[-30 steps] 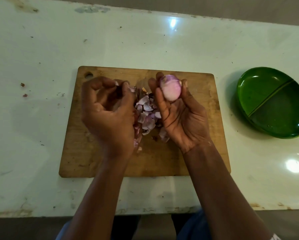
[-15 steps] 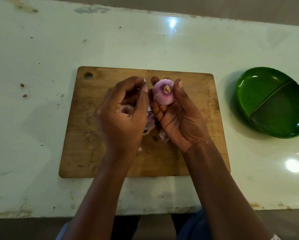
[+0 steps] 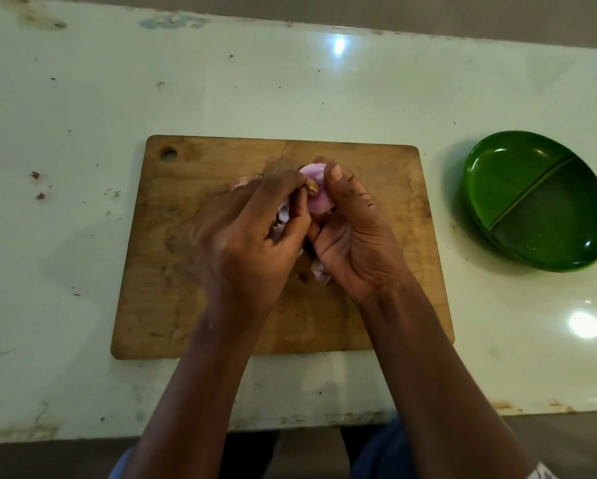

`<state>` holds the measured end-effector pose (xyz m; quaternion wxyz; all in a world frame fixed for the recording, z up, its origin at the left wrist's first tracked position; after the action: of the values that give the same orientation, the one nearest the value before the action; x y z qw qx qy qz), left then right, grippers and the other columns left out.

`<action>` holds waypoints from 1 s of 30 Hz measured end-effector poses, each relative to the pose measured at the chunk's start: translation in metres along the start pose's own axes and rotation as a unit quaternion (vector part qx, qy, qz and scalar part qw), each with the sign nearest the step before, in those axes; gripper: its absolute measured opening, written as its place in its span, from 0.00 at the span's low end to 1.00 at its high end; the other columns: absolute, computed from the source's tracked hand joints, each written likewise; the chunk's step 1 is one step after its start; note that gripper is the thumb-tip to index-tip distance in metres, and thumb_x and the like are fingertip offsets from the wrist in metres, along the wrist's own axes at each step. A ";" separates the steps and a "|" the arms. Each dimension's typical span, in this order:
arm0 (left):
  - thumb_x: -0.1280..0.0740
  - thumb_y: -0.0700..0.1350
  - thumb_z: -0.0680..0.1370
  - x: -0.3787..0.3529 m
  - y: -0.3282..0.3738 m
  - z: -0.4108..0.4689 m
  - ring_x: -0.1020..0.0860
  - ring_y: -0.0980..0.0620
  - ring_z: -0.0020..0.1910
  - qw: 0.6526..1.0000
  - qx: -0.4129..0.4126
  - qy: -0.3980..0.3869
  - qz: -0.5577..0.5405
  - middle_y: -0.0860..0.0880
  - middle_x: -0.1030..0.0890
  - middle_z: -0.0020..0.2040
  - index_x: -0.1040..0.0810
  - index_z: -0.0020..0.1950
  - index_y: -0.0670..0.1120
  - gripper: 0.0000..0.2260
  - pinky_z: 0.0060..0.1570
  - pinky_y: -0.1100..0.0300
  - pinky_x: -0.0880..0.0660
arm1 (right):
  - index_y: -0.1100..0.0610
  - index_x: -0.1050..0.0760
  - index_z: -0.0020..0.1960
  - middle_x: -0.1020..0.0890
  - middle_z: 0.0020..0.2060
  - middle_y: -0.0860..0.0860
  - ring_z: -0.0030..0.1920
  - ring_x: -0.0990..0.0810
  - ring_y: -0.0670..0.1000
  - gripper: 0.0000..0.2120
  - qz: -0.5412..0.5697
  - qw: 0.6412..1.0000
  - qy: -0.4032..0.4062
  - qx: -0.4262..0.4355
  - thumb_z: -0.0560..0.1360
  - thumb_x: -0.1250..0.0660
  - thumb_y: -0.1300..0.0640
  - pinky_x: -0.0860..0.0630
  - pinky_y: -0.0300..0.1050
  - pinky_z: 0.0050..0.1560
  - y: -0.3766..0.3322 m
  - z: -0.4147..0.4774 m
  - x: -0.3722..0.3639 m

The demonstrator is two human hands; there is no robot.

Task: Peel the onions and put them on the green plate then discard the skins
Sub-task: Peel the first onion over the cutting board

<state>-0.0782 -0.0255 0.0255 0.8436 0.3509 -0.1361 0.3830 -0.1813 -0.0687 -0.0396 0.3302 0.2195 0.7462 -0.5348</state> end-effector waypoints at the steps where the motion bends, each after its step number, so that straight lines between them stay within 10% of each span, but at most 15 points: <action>1: 0.30 0.38 0.76 0.000 0.000 0.000 0.18 0.50 0.42 1.000 0.005 0.003 0.000 0.44 0.16 0.45 0.19 0.51 0.39 0.06 0.37 0.54 0.20 | 0.65 0.25 0.52 0.19 0.47 0.56 0.52 0.21 0.56 0.17 -0.005 1.000 0.001 0.002 0.69 0.27 0.55 0.23 0.51 0.57 -0.001 -0.001 0.000; 7: 0.29 0.42 0.75 0.002 -0.003 0.000 0.18 0.51 0.41 0.997 0.065 0.025 0.019 0.47 0.17 0.44 0.26 0.55 0.46 0.10 0.35 0.54 0.21 | 0.66 0.28 0.56 0.22 0.51 0.60 0.58 0.27 0.62 0.15 -0.045 0.999 0.012 0.001 0.72 0.32 0.60 0.34 0.64 0.67 0.002 -0.002 0.000; 14: 0.30 0.42 0.72 0.006 -0.008 0.000 0.21 0.57 0.37 0.981 0.175 0.070 -0.048 0.55 0.24 0.42 0.30 0.51 0.43 0.12 0.34 0.58 0.22 | 0.67 0.27 0.56 0.20 0.50 0.59 0.52 0.20 0.56 0.11 -0.045 0.999 0.003 -0.009 0.76 0.37 0.63 0.21 0.49 0.54 0.002 -0.004 -0.005; 23: 0.30 0.38 0.68 0.005 -0.012 -0.002 0.21 0.53 0.38 0.945 0.266 0.124 -0.141 0.46 0.24 0.39 0.37 0.46 0.44 0.17 0.37 0.71 0.27 | 0.67 0.25 0.58 0.19 0.51 0.59 0.54 0.23 0.61 0.14 -0.041 0.999 -0.012 -0.022 0.74 0.34 0.61 0.19 0.49 0.48 0.006 -0.004 -0.009; 30: 0.28 0.39 0.67 0.007 -0.016 -0.006 0.22 0.42 0.37 0.937 0.283 0.141 -0.149 0.36 0.26 0.38 0.39 0.44 0.44 0.19 0.37 0.60 0.23 | 0.66 0.24 0.57 0.16 0.48 0.56 0.48 0.17 0.54 0.16 -0.023 0.999 -0.030 -0.024 0.71 0.32 0.60 0.19 0.47 0.49 0.007 -0.004 -0.012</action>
<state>-0.0617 -0.0254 0.0167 0.7675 0.5334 0.1519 0.3214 -0.1687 -0.0623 -0.0348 0.3451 0.1784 0.7534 -0.5306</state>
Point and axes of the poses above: each hand's wrist, its own z-axis towards the middle knuckle, its own x-axis out of the back of the hand, y = z × x, the point moved 6 cm from there along z, towards the middle knuckle
